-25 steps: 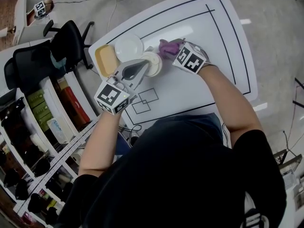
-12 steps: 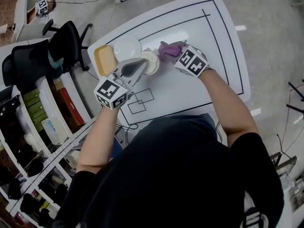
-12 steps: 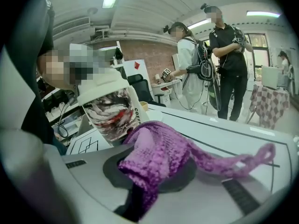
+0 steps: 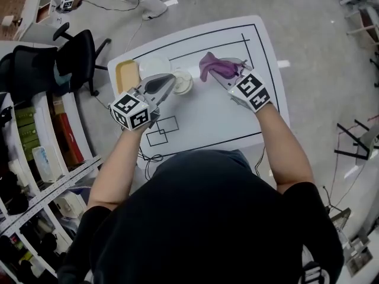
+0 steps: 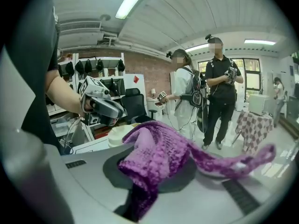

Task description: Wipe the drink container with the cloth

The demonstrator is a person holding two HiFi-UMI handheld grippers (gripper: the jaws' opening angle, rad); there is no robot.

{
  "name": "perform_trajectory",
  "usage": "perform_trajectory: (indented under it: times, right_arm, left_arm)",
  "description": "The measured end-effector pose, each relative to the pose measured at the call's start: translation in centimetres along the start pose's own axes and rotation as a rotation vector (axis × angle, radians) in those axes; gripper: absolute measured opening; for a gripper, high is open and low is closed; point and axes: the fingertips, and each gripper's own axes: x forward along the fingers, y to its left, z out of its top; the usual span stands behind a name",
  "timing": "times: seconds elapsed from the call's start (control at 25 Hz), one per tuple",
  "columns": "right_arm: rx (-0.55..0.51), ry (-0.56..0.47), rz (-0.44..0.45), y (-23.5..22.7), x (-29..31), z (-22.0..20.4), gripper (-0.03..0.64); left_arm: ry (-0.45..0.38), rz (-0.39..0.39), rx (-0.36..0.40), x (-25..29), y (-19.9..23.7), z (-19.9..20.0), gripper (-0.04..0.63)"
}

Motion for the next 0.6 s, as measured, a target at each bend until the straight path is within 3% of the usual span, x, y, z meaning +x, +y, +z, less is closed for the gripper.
perform_trajectory:
  times: [0.4,0.6]
  right_arm:
    - [-0.054,-0.158,-0.059,5.2,-8.3,11.2,0.077]
    - [-0.088,-0.203,-0.093,8.5,-11.5,14.7,0.077]
  left_arm:
    - [-0.149,0.036,0.028,-8.5,-4.2,4.7,0.026]
    - [-0.194,0.056,0.053,-13.1,-6.0,5.9,0.028]
